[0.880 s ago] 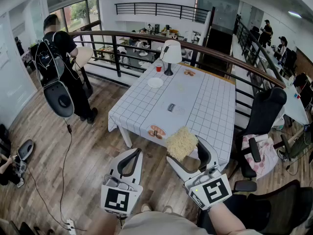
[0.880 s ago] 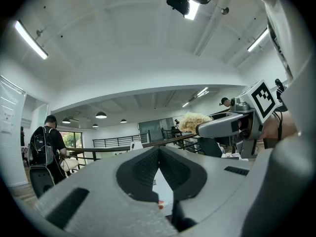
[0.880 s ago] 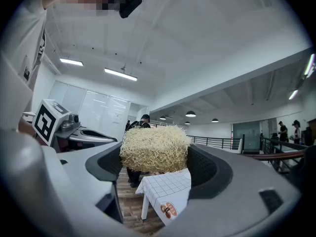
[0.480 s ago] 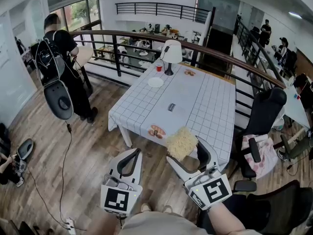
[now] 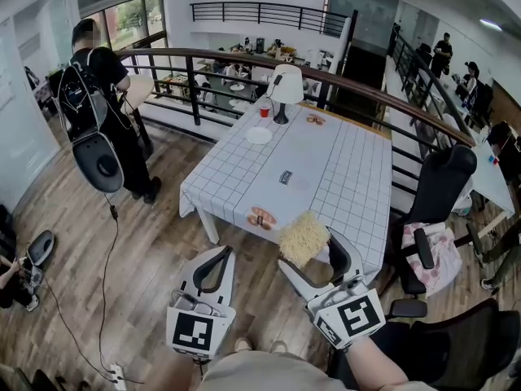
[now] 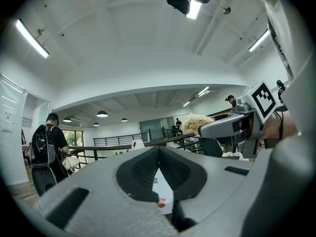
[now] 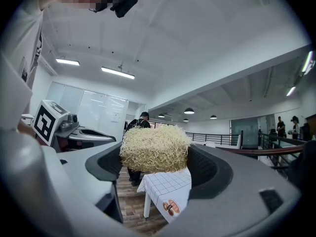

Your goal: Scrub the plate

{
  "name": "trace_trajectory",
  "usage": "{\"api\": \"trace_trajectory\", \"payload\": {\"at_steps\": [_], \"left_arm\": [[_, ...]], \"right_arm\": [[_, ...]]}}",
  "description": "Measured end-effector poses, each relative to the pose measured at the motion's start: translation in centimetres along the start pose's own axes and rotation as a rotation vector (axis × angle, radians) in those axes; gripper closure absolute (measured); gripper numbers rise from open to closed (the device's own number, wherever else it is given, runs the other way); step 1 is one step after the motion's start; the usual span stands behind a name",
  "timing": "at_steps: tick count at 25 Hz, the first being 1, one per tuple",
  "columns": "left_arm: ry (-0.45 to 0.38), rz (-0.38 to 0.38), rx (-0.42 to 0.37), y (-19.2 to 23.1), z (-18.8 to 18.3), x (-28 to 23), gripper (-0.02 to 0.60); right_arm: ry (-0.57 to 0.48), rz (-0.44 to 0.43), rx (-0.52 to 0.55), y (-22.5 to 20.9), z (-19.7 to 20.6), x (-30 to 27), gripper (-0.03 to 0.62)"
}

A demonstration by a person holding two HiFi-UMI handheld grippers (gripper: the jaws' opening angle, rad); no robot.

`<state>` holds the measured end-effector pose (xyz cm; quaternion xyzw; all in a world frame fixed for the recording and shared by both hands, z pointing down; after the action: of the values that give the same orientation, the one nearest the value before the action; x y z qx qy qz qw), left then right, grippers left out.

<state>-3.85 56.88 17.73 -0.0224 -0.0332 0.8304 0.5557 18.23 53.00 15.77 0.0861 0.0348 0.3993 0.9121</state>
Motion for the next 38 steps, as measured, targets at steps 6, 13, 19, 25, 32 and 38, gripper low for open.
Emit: {"api": "trace_trajectory", "payload": {"at_steps": [6,13,19,25,32,38], "left_arm": [[-0.006,-0.004,0.006,1.5,0.5,0.0,0.571],[-0.030,0.009,-0.002,3.9,0.6,0.6,0.571],[-0.026,0.036,-0.003,5.5,1.3,1.4,0.571],[-0.031,0.052,-0.026,7.0,1.7,0.4,0.571],[-0.035,0.044,-0.019,8.2,2.9,-3.0,0.571],[-0.024,0.021,-0.027,10.6,4.2,-9.2,0.571]], "right_arm": [[0.007,-0.005,0.002,0.7,0.3,-1.2,0.197],[0.009,0.002,0.019,1.8,0.0,-2.7,0.195],[-0.007,-0.013,0.056,4.4,-0.2,-4.3,0.197],[0.025,0.001,0.075,5.1,-0.1,-6.0,0.195],[0.046,0.014,0.071,2.4,1.5,-8.4,0.197],[0.035,-0.005,0.062,-2.4,4.2,-13.5,0.197]]}}
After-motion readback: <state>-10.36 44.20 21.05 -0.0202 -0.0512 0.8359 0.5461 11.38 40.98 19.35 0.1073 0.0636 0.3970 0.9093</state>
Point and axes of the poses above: the fingertips, and each gripper's own axes: x backward along the fingers, y to its left, z out of its underside, the point moved 10 cm from there along x, backward along the fingers, and after that the axes turned 3 degrees about x, right-handed, at the moved point
